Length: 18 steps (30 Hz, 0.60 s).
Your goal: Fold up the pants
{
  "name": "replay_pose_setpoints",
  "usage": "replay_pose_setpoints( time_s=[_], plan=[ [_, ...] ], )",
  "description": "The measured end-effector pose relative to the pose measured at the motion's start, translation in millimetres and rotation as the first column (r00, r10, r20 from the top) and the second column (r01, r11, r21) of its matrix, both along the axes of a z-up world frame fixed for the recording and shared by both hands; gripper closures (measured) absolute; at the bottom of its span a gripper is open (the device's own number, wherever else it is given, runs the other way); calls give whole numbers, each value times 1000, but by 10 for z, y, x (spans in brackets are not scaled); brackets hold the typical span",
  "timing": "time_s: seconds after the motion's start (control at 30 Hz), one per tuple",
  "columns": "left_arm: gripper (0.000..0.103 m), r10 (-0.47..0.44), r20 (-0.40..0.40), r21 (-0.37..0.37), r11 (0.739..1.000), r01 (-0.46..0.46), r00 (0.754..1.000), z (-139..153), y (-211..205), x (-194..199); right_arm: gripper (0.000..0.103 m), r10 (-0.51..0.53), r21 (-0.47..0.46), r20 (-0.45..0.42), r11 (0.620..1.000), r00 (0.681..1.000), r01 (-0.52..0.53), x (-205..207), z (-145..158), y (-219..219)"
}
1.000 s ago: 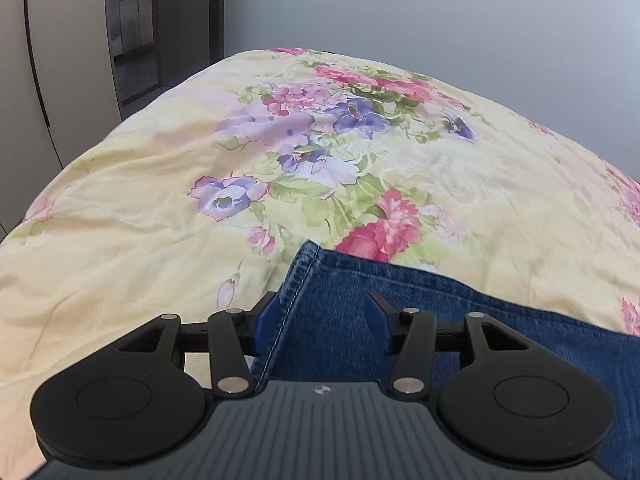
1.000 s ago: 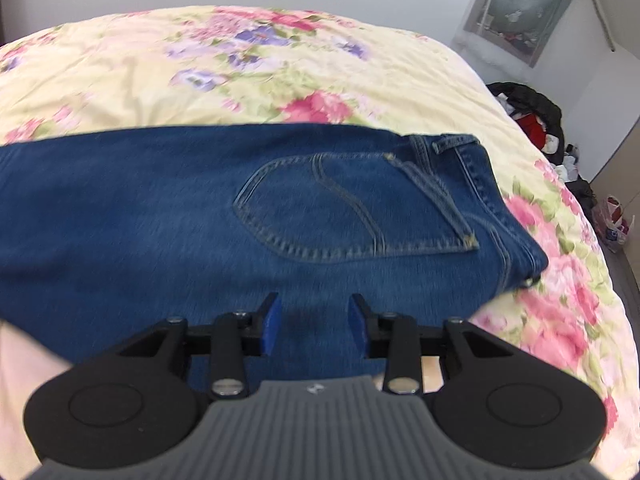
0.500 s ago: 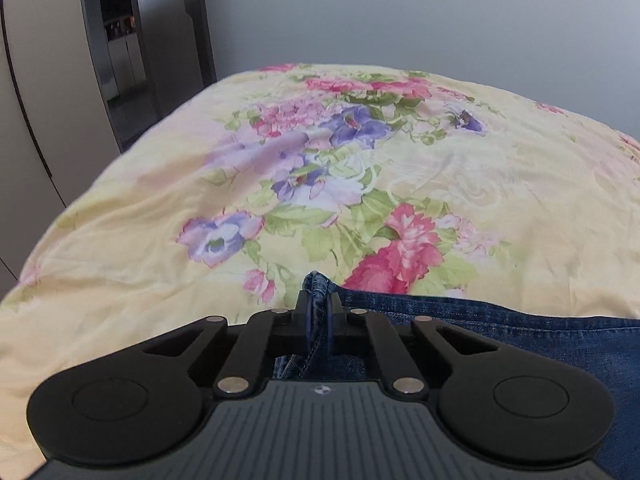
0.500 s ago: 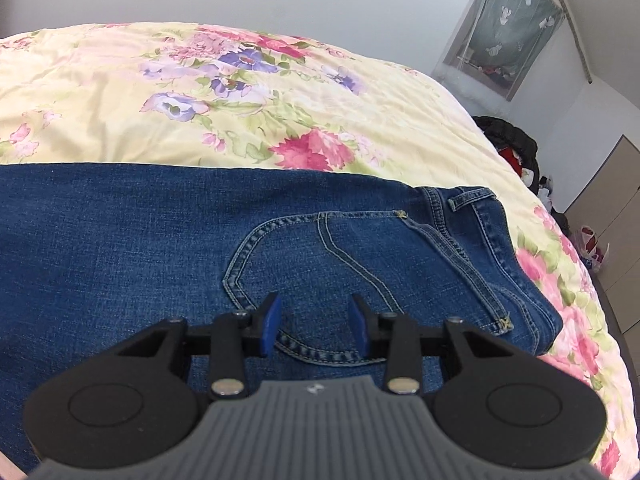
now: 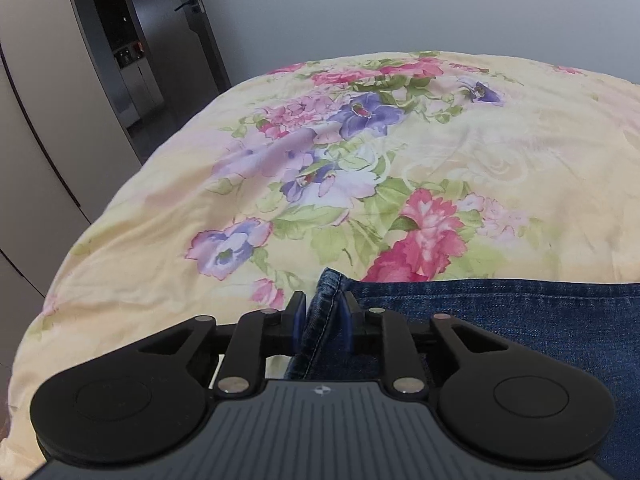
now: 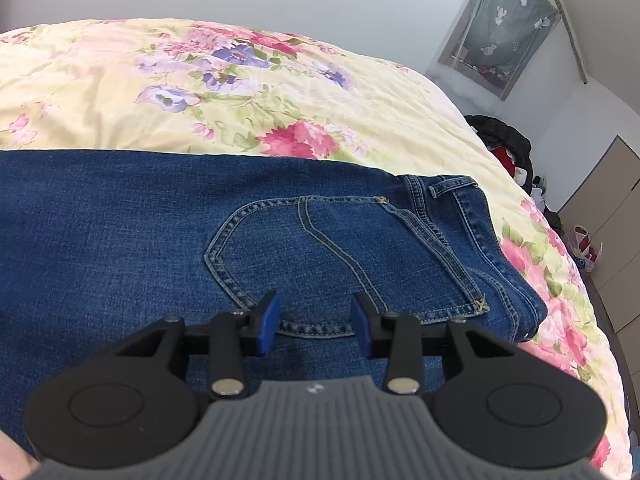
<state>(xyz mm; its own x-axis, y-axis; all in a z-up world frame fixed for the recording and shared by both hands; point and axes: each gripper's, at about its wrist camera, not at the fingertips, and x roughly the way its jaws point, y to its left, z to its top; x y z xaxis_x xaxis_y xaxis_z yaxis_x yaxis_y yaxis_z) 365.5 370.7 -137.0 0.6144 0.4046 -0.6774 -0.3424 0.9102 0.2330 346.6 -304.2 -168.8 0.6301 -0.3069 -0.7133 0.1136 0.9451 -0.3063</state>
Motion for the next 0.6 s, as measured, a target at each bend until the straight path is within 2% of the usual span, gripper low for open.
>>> replay_pose_setpoints(
  time_s=[0.13,0.23,0.27,0.33,0.43,0.53,0.6],
  plan=[
    [75,-25,31,-44,999,27,999,245,-54,-318,68,24,46,24,999,999,-25,-130,87,97],
    [75,-97,1,-70,993,97,995,335,-243,-552,68,70,108,43,991,997,-75,-300,137,233],
    [78,-115,-13,-70,991,114,993,328,-308,-619,68,94,136,34,986,995,-98,-360,135,296],
    [80,-142,-44,-70,988,139,989,273,-425,-733,68,131,183,8,975,991,-130,-460,108,398],
    [88,-131,-122,-52,991,126,984,87,-508,-824,69,150,186,-30,972,988,-142,-608,21,489],
    [88,-116,-155,-33,993,112,981,-58,-497,-873,69,121,209,-84,973,989,-101,-732,-114,448],
    [88,-92,-191,-26,996,88,977,-124,-484,-863,68,127,175,-135,979,983,-102,-753,-232,456]
  ],
)
